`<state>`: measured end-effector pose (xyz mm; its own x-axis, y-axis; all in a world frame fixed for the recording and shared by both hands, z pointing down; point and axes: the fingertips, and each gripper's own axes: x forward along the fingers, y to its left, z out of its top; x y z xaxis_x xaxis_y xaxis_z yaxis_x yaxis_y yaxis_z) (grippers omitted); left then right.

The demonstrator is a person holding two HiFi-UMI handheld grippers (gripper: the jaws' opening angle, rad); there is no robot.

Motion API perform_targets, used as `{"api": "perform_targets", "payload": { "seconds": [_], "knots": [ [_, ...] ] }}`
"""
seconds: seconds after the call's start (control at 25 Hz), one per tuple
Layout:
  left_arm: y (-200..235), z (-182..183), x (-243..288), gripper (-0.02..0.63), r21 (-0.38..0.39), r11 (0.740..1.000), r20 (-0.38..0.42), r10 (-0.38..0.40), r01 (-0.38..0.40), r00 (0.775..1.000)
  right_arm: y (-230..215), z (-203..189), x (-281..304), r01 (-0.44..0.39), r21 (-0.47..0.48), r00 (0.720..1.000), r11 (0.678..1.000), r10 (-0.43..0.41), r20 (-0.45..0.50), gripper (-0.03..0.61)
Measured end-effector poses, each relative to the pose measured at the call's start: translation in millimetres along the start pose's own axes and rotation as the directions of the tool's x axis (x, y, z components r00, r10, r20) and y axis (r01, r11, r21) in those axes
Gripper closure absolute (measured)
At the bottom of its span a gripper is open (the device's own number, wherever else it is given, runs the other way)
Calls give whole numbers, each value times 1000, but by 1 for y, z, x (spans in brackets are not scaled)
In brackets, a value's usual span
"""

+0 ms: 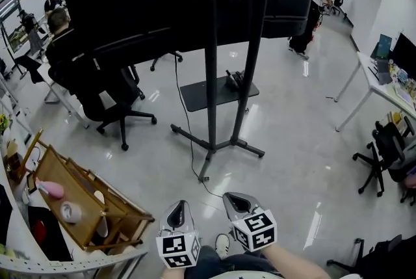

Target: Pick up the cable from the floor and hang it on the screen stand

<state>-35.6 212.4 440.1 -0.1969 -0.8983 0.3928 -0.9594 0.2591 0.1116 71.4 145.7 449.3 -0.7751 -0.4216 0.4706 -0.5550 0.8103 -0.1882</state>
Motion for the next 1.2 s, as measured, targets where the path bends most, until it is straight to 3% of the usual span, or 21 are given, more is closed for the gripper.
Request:
{"api": "perform_targets", "payload": {
  "seconds": [0.2, 0.44, 0.68, 0.92, 1.2],
  "knots": [
    [9, -9, 67, 606, 34, 999, -71, 4, -1, 997, -36, 5, 71, -6, 2, 998, 1000, 6, -57, 580],
    [43, -22, 153, 607, -5, 1000, -140, 22, -23, 990, -71, 9, 167, 6, 21, 992, 1000, -4, -124, 579],
    [90, -43, 253, 606, -6, 1000, -182, -6, 5, 983, -97, -2, 287, 10, 7, 978, 1000, -8, -207, 578],
    [129, -87, 362, 606, -8, 1000, -196, -9, 7, 981, -138, -33, 407, 14, 12, 970, 1000, -10, -242, 558],
    [187, -176, 461, 606, -33, 998, -272, 50, -61, 961, -196, -100, 546, 67, 48, 957, 997, -51, -286, 536]
  ]
}}
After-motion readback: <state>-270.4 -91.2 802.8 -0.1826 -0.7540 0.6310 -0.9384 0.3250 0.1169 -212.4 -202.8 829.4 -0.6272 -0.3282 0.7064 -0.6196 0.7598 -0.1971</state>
